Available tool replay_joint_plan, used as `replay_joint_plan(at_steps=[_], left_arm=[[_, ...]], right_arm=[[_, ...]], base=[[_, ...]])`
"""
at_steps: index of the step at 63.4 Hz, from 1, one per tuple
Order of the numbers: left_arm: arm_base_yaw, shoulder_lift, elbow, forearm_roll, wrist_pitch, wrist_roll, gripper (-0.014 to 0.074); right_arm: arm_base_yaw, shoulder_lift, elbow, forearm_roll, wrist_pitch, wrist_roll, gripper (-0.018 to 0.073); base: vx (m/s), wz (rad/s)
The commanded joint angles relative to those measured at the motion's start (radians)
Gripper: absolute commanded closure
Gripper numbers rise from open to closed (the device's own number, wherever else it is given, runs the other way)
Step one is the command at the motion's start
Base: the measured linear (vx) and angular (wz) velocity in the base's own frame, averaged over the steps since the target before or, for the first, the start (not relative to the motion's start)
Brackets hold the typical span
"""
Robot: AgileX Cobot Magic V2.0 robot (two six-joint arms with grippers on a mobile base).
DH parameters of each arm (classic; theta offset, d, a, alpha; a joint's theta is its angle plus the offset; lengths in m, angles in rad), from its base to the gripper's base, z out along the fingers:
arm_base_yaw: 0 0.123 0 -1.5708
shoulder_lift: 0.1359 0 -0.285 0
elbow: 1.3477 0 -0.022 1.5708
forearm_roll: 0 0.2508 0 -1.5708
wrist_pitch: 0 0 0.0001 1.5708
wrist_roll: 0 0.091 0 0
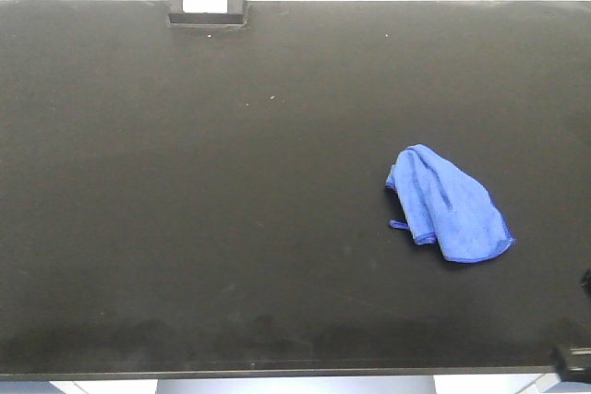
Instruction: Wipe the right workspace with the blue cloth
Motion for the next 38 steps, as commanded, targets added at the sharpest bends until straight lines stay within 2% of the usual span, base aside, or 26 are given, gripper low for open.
replay_joint_plan(at_steps=[1,38], left_arm=[[-0.003,-0.016,0.031,-0.006,-0.084,-0.008,0.0602],[-0.003,-0.016,0.031,-0.006,-0.084,-0.008,0.0602]], right_arm=[[-0.008,-0.008,0.022,0.002,-0.144,-0.003,0.0568],[-0.008,-0.008,0.023,0.002,-0.156,-0.003,0.0567]], base=[[0.00,0.00],[0.00,0.00]])
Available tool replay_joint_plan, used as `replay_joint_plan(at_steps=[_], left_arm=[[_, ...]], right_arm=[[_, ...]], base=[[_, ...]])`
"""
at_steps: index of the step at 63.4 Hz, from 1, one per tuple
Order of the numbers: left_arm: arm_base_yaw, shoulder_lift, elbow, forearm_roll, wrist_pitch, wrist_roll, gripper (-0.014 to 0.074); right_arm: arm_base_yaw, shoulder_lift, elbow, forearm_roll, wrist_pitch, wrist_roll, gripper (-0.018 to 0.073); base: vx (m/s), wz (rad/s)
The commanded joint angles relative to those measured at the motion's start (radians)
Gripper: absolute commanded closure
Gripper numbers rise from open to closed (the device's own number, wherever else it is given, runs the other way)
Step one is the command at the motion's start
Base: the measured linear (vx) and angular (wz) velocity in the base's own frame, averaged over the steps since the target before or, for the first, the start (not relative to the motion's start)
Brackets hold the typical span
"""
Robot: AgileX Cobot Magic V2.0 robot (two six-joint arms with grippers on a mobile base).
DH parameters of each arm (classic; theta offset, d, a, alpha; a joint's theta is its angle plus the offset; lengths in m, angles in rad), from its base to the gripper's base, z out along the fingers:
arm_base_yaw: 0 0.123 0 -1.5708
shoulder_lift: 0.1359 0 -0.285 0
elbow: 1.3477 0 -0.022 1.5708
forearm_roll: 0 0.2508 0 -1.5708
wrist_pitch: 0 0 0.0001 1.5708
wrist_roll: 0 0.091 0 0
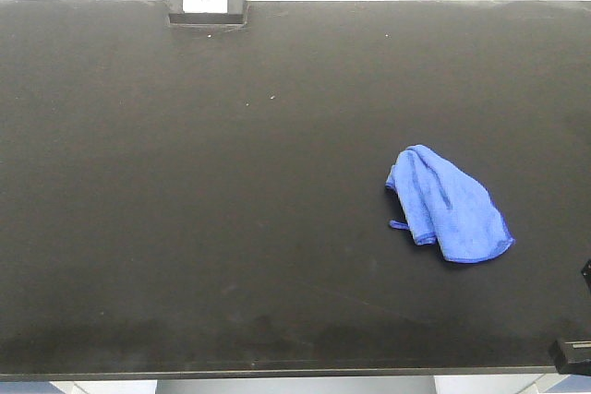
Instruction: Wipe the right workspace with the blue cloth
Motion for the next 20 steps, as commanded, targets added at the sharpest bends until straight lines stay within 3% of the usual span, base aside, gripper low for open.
replay_joint_plan(at_steps=[1,20], left_arm=[[-0.003,-0.016,0.031,-0.006,-0.083,-0.008,0.0602],[-0.003,-0.016,0.031,-0.006,-0.083,-0.008,0.0602]], right_arm=[[-0.007,-0.008,0.019,-0.001,-0.088,-0.003,0.0567],[-0.007,-0.008,0.019,-0.001,-0.088,-0.003,0.0567]], base=[[0.00,0.00],[0.00,0.00]])
